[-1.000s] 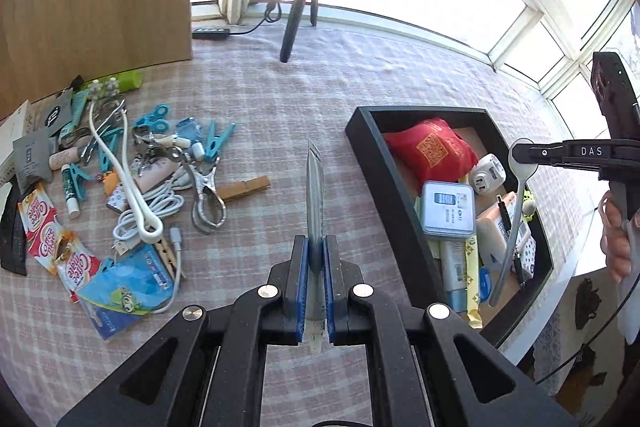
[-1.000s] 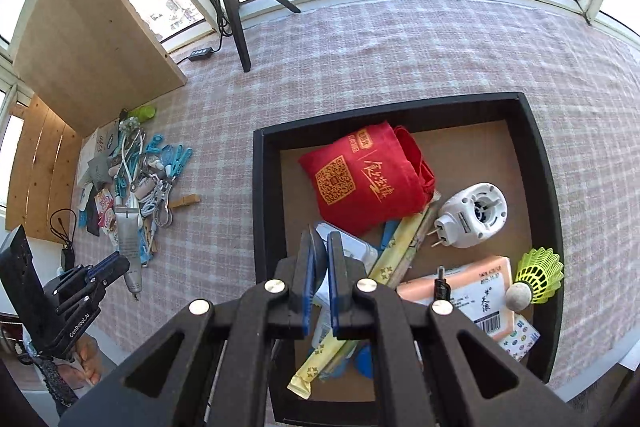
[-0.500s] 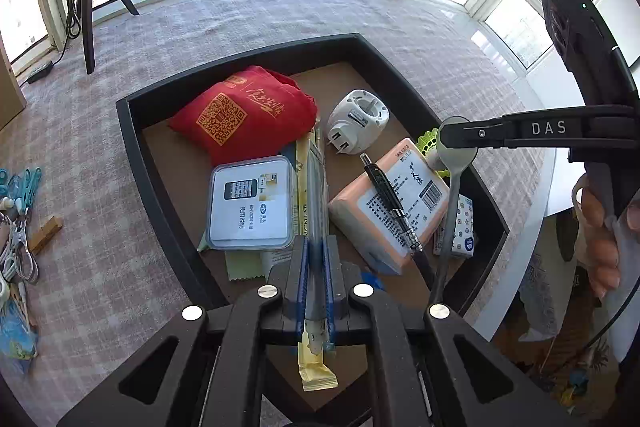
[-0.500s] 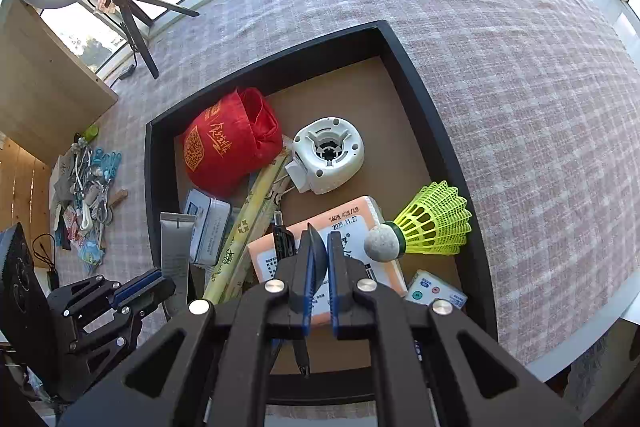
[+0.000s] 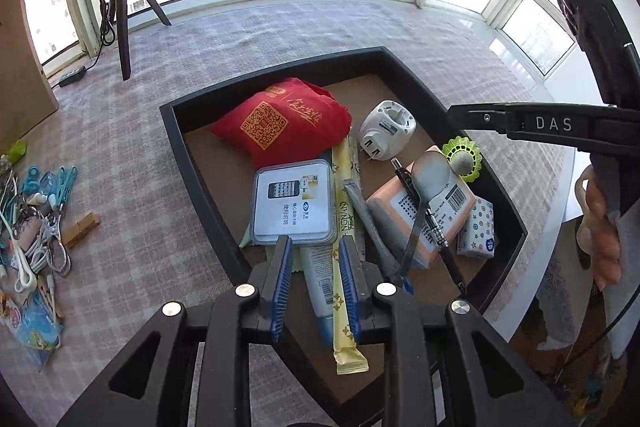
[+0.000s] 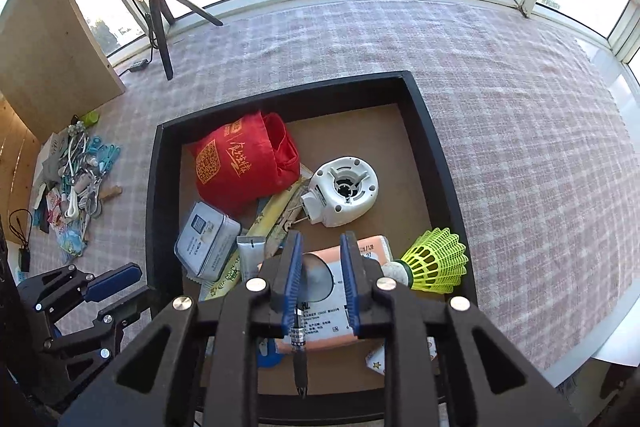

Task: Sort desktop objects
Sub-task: 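Move both tools back over the pile toward the sachets and clothespin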

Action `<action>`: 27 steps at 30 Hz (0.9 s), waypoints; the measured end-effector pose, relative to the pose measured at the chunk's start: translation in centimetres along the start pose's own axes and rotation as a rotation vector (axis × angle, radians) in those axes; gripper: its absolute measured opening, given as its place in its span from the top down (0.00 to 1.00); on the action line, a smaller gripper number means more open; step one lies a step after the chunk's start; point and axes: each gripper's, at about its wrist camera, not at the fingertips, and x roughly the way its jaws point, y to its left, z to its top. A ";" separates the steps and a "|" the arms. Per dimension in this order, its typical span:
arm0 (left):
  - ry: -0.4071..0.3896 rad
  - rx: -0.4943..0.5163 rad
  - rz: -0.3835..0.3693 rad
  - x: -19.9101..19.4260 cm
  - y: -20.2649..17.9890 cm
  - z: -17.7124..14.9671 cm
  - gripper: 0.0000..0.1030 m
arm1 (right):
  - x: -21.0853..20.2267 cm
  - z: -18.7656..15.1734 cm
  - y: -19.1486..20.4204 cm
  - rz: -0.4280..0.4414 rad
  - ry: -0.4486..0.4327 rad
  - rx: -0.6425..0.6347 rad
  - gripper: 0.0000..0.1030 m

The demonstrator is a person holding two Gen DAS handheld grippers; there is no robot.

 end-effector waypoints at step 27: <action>-0.047 -0.695 0.266 -8.9 33.0 -13.1 0.78 | 8.4 2.2 27.4 0.168 0.063 -0.696 0.59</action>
